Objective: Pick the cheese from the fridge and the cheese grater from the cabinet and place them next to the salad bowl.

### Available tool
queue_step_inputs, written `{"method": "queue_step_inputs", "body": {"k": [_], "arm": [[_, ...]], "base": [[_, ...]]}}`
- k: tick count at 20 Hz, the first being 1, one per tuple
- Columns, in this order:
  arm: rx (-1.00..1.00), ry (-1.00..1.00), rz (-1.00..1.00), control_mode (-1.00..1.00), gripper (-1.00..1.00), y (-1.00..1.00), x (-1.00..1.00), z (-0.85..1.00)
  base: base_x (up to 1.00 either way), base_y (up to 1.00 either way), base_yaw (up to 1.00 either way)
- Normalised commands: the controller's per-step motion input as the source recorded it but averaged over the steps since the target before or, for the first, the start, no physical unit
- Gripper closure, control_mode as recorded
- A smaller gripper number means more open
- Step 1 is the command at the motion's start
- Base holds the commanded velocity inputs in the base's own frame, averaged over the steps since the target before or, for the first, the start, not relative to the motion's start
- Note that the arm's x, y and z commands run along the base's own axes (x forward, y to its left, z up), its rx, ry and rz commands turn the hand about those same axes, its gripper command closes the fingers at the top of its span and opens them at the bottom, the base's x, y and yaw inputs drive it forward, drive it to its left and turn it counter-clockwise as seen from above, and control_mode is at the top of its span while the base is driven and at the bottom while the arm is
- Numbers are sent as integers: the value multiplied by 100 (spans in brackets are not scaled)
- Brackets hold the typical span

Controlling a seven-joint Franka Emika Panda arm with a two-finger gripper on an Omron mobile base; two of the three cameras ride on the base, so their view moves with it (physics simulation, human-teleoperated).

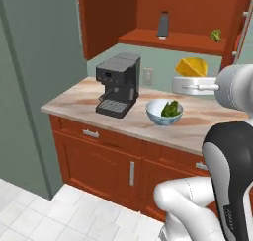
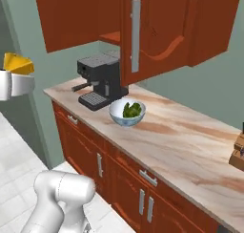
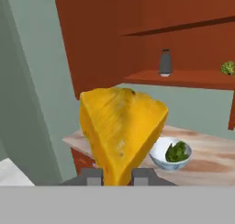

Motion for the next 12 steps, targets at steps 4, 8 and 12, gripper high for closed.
{"method": "queue_step_inputs", "body": {"k": [4, 8, 12], "arm": [[0, 0, 0, 100, 100, 0, 0, 0], [0, 0, 0, 100, 100, 0, 0, 0], [0, 0, 0, 100, 100, 0, 0, 0]], "base": [[5, 36, -53], [11, 32, -50], [21, 56, -32]]}}
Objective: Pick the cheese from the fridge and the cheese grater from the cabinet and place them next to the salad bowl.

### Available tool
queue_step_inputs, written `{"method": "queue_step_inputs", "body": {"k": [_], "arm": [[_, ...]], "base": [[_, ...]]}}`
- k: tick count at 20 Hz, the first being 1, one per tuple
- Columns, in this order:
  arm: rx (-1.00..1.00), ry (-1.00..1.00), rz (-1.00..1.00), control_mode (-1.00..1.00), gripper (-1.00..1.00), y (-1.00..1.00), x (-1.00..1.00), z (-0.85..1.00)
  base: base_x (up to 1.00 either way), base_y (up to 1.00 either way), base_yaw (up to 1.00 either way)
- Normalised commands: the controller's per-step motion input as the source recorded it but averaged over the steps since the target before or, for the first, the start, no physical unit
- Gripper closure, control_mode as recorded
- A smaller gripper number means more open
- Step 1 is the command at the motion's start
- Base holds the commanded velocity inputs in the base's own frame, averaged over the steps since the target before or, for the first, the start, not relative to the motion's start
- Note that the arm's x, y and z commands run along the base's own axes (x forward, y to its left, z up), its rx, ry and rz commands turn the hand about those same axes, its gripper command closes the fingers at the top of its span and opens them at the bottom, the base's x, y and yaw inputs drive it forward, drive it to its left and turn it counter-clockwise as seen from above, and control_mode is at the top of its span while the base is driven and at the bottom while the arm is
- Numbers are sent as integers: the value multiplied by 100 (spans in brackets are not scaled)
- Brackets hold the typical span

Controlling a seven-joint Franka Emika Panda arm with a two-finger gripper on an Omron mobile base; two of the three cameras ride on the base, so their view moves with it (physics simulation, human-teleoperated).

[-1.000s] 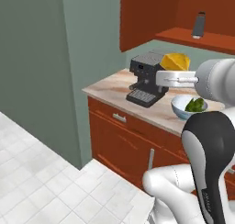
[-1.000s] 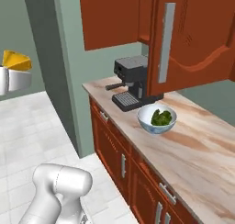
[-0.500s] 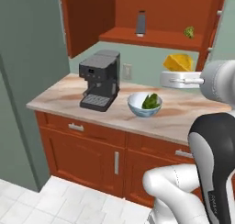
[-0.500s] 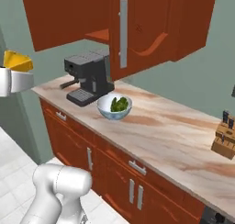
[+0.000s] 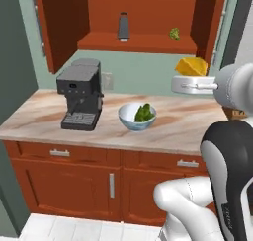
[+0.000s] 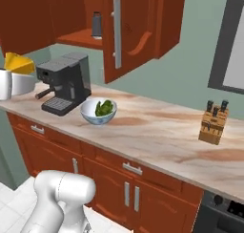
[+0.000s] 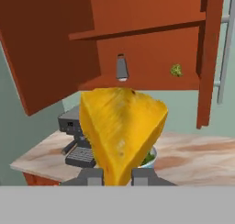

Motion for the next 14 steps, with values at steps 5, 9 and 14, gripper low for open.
{"method": "queue_step_inputs", "body": {"k": [5, 9, 14], "arm": [[0, 0, 0, 100, 100, 0, 0, 0], [0, 0, 0, 100, 100, 0, 0, 0], [0, 0, 0, 100, 100, 0, 0, 0]], "base": [[4, 90, -12], [0, 30, -23], [5, -38, -41]]}}
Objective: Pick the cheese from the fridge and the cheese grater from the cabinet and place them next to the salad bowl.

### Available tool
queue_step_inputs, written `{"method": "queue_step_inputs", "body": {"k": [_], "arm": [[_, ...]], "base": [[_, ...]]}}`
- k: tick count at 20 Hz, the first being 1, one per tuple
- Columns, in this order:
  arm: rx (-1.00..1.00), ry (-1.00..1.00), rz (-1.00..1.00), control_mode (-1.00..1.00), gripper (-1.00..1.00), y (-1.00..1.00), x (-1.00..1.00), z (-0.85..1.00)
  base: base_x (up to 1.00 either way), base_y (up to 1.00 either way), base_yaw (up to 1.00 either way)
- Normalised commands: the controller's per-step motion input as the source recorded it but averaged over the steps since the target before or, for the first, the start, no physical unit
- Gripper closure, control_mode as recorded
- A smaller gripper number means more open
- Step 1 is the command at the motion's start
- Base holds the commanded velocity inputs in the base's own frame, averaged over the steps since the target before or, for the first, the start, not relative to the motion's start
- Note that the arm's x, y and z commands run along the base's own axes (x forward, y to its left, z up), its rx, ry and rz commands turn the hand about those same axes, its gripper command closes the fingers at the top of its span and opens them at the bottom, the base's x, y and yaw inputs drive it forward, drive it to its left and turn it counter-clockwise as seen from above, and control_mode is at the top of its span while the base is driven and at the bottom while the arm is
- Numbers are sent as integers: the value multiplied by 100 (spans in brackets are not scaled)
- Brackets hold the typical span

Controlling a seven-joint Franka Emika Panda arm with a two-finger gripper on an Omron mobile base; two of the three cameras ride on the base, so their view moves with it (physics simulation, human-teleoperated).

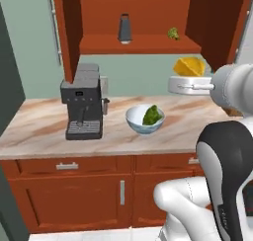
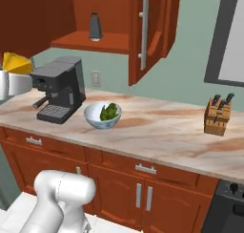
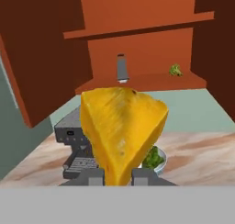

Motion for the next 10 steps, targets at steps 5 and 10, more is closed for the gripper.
{"method": "queue_step_inputs", "body": {"k": [5, 10], "arm": [[0, 0, 0, 100, 100, 0, 0, 0], [0, 0, 0, 100, 100, 0, 0, 0]], "base": [[35, 5, -49], [58, 3, -39]]}}
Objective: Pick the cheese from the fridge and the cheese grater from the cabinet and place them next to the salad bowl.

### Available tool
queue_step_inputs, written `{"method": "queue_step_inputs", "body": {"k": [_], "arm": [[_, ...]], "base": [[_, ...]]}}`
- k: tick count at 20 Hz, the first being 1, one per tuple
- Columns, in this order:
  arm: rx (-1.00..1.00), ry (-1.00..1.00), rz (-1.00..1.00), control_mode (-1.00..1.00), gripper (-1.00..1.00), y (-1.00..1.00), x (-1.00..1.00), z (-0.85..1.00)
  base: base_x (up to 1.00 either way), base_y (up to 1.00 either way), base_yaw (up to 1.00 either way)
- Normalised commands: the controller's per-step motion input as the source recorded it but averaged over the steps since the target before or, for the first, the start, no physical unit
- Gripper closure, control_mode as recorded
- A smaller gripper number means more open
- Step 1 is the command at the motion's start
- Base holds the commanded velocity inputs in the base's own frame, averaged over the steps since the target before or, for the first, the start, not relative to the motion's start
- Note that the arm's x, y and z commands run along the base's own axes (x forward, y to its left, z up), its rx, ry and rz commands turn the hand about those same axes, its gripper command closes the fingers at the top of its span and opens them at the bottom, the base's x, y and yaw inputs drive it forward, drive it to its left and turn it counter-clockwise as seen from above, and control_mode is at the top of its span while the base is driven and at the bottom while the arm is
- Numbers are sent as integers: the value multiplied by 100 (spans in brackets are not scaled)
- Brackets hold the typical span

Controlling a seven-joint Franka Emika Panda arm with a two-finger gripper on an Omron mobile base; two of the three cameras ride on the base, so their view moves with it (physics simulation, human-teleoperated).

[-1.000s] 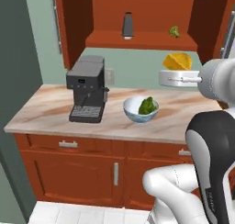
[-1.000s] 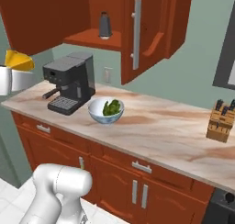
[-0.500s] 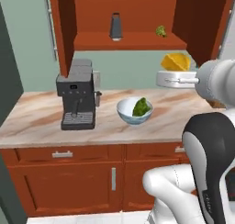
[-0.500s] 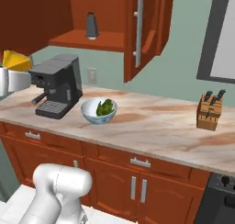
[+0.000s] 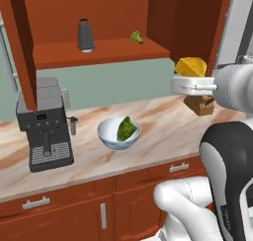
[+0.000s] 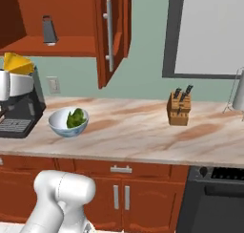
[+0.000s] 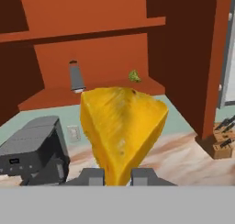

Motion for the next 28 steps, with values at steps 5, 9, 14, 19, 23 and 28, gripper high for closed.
{"method": "queue_step_inputs", "body": {"k": [5, 9, 14, 19, 23, 28], "arm": [[0, 0, 0, 100, 100, 0, 0, 0], [0, 0, 0, 100, 100, 0, 0, 0], [0, 0, 0, 100, 100, 0, 0, 0], [0, 0, 0, 100, 100, 0, 0, 0], [0, 0, 0, 100, 100, 0, 0, 0], [0, 0, 0, 100, 100, 0, 0, 0]], "base": [[87, 8, -22], [98, 45, -6], [62, 5, 15], [14, 0, 33], [-1, 22, 16], [1, 76, 2]]}}
